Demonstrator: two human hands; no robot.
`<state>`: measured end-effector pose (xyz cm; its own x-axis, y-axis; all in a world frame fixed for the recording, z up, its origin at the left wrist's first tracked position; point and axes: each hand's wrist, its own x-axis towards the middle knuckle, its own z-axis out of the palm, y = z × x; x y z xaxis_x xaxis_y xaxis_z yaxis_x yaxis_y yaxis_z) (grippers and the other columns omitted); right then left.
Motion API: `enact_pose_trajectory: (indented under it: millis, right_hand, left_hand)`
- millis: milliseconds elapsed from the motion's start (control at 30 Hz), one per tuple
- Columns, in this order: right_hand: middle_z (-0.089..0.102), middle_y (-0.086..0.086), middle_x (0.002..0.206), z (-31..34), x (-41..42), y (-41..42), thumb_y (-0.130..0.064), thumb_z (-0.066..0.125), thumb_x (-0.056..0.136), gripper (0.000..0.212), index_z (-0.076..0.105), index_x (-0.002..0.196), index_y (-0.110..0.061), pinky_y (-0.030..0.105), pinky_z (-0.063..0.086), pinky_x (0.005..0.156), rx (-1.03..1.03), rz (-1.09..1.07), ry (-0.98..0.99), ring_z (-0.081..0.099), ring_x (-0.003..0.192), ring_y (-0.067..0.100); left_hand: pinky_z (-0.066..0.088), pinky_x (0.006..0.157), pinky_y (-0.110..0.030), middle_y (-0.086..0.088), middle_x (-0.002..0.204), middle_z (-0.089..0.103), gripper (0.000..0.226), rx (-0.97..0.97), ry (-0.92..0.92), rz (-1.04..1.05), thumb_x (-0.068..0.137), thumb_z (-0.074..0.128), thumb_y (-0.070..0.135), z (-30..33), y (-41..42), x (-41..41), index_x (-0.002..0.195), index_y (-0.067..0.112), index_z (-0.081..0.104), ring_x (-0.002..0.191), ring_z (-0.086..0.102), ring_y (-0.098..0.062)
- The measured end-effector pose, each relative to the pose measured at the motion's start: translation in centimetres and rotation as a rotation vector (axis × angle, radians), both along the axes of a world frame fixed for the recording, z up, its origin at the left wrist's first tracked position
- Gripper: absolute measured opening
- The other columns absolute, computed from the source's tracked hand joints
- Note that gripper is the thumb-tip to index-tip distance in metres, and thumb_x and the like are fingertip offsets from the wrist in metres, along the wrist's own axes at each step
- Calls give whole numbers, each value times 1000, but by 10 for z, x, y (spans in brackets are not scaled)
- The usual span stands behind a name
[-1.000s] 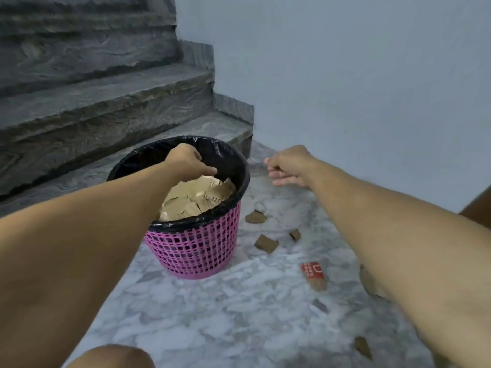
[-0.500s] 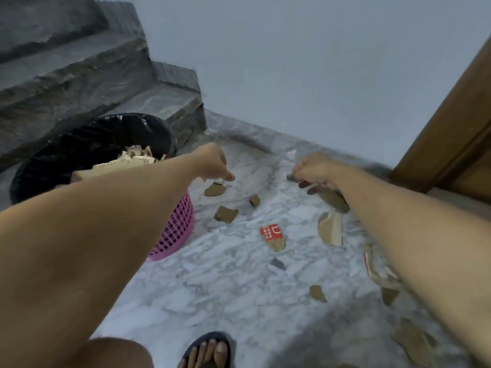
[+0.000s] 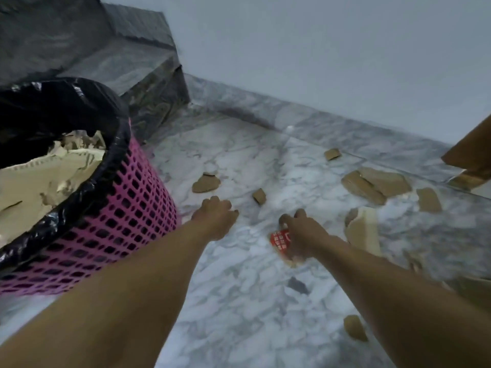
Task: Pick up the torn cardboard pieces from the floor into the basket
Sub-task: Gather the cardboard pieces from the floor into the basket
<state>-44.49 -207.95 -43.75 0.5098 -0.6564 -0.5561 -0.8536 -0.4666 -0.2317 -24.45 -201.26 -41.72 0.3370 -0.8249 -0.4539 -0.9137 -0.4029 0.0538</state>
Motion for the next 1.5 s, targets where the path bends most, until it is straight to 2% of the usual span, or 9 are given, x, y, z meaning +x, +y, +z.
enact_pose_trajectory:
  millis: [233, 500, 633, 767, 900, 1000, 1167, 1367, 1500]
  right_hand:
    - [64, 14, 110, -13, 35, -32, -26, 60, 83, 16, 62, 95, -15, 32, 50, 86, -75, 43, -81, 61, 103, 32]
    - [21, 10, 151, -11, 90, -64, -40, 48, 94, 48, 47, 132, -11, 48, 32, 108, -165, 150, -74, 26, 136, 32]
    - [49, 8, 120, -17, 97, -66, -60, 44, 91, 52, 56, 114, -14, 41, 47, 91, -175, 126, -183, 49, 108, 29]
    - [53, 9, 117, -15, 91, -78, -24, 64, 86, 34, 51, 116, -15, 34, 47, 80, -169, 66, -198, 57, 100, 30]
    - [55, 11, 121, -11, 64, -99, -11, 65, 82, 41, 53, 121, -15, 35, 46, 88, -149, -26, -156, 56, 110, 31]
    - [55, 12, 117, -10, 41, -115, -13, 65, 80, 28, 64, 108, -13, 32, 45, 82, -180, -81, -101, 59, 106, 32]
    - [49, 16, 122, -7, 6, -129, -29, 64, 85, 39, 57, 118, -8, 37, 45, 88, -211, -213, -72, 54, 109, 36]
    - [59, 12, 111, -5, -33, -145, -54, 62, 76, 60, 44, 119, -16, 39, 46, 91, -240, -285, 7, 53, 111, 37]
    - [52, 4, 84, -10, -61, -160, -49, 60, 63, 48, 44, 92, -14, 26, 43, 65, -97, -358, -6, 55, 90, 28]
  left_hand:
    - [42, 85, -36, -7, 130, 40, 59, -144, -26, -49, 79, 70, 12, -52, 0, 22, 131, 18, 42, 119, 41, -28]
    - [27, 98, -39, -10, 139, 27, 60, -230, -109, 25, 81, 62, 24, -60, -35, 58, 135, 17, 35, 126, 29, -32]
    - [23, 105, -44, -13, 149, 13, 77, -222, -55, 147, 80, 62, 14, -63, -49, 65, 144, 19, 19, 135, 18, -33]
    - [3, 117, -51, -9, 158, -24, 95, -74, 264, 405, 90, 60, 15, -58, -75, 76, 152, 34, -8, 146, -16, -37]
    - [33, 107, -49, -11, 144, 19, 95, -82, 189, 351, 61, 71, 32, -49, -93, 85, 144, 24, 25, 129, 24, -35]
    - [45, 79, -40, -8, 119, 45, 18, -166, 119, 332, 82, 60, 18, -52, -98, 84, 99, 16, 53, 110, 45, -32]
    - [40, 103, -42, -12, 126, 29, 35, -235, 118, 479, 78, 75, 18, -57, -109, 76, 97, 13, 47, 119, 36, -35]
    - [44, 83, -32, -14, 125, 51, 53, -128, 184, 283, 74, 78, 10, -48, -125, 48, 119, 7, 51, 105, 52, -30]
    - [43, 88, -34, -16, 129, 49, 44, -84, 262, 139, 86, 62, 7, -39, -151, 1, 127, 5, 46, 112, 50, -31]
